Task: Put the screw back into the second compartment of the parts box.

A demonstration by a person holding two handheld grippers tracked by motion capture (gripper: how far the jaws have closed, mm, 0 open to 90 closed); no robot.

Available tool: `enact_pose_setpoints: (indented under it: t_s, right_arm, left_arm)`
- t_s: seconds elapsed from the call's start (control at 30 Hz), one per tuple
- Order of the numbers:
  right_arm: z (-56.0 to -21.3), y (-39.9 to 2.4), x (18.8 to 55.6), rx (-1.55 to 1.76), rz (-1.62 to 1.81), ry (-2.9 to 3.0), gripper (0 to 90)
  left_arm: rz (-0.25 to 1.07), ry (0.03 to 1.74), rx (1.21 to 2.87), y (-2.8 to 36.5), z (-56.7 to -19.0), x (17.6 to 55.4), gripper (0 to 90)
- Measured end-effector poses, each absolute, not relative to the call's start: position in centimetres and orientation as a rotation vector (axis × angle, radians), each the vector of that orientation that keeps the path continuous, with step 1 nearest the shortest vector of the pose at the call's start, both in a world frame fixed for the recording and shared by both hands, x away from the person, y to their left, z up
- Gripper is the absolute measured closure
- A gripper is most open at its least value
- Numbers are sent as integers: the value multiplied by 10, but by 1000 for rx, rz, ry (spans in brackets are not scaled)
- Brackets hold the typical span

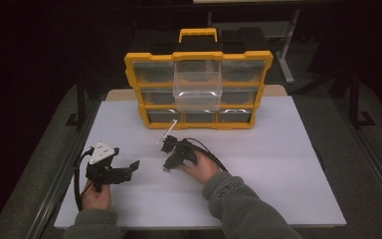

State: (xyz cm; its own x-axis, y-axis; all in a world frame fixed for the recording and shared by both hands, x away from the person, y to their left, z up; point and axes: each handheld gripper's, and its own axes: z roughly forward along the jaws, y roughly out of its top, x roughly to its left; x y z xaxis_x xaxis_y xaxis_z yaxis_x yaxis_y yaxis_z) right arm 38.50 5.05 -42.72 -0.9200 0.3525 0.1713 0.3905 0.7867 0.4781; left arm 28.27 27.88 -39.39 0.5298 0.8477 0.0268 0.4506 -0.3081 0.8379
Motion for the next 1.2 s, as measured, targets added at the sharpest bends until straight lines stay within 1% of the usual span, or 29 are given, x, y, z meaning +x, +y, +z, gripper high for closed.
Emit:
enact_pose_setpoints:
  t_s: [0.37,0.53,0.7,0.93,1.2]
  right_arm:
    - [-427,62,372,-504,-770,-2934,753]
    - [-428,62,370,-482,-768,-2976,819]
    - [-428,63,368,-474,-766,-3003,862]
    - [-427,57,374,-488,-755,-2966,869]
    - [-418,40,374,-517,-797,-2932,870]
  left_arm:
    - [608,1059,1943,278,-394,283,139]
    - [609,1058,1941,278,-394,282,138]
    - [609,1057,1942,278,-394,283,139]
    - [607,1057,1938,278,-394,283,138]
    - [606,1059,1947,279,-393,282,138]
